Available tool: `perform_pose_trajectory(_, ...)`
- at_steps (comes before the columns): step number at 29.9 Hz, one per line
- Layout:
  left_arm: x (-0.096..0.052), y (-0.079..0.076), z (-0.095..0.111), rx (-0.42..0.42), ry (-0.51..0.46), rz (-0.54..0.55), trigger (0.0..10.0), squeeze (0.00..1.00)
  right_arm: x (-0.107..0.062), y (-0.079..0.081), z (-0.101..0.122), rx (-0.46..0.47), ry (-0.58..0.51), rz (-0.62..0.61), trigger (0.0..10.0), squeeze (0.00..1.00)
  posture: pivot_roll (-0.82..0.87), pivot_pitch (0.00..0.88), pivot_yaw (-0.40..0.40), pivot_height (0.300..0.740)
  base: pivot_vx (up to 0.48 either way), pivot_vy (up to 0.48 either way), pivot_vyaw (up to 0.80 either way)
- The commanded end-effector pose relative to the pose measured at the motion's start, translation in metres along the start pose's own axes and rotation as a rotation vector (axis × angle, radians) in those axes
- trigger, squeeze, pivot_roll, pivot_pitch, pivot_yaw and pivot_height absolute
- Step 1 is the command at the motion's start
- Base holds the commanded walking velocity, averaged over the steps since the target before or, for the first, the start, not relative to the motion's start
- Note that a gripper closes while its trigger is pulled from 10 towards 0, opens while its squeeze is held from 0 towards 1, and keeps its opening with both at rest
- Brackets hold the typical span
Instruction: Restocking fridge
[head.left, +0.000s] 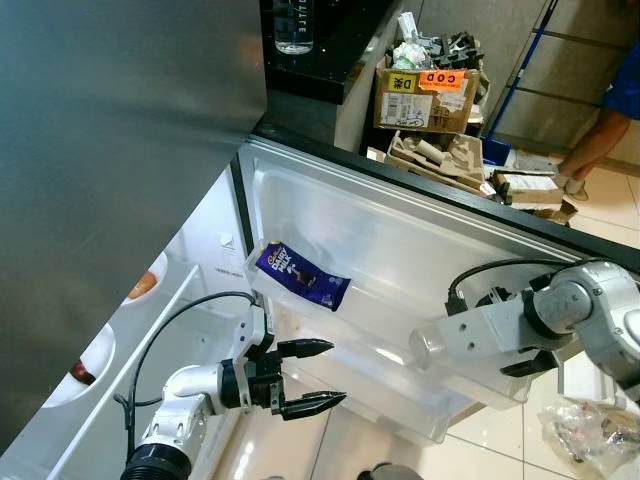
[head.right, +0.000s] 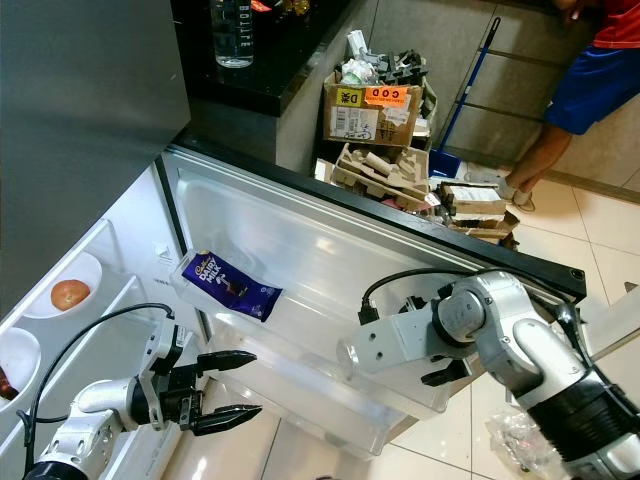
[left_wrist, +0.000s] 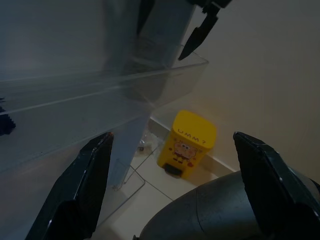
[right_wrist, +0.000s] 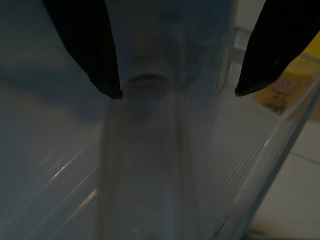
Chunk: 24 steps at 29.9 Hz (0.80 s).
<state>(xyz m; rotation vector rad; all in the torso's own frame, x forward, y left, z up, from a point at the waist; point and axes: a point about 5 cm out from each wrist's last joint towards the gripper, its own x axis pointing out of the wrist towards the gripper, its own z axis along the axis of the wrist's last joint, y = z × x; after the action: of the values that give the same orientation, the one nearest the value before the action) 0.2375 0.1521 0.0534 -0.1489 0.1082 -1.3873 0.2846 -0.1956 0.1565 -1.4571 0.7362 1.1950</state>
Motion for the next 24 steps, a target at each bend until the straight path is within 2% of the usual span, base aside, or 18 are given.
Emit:
perform_pose_trajectory(1,0.001,-0.003,-0.005,-0.014,0.004,-0.002,10.0,0.0,0.005,0.001,-0.007,0.049,0.0,-0.016,10.0,0.0,-0.14,0.1,-0.074,0.74,0.0,0.0,0.0)
perform_pose_trajectory(15,-0.001,-0.002,-0.003,-0.01,0.007,0.002,10.0,0.0,0.014,0.011,-0.016,0.115,0.036,-0.005,10.0,0.0,-0.14,0.103,-0.069,0.74,0.0,0.0,0.0)
perform_pose_trajectory(24,-0.001,-0.002,-0.003,-0.009,0.007,0.005,10.0,0.0,0.024,0.01,-0.013,0.161,0.012,-0.055,10.0,0.0,-0.14,0.103,-0.069,0.74,0.0,0.0,0.0)
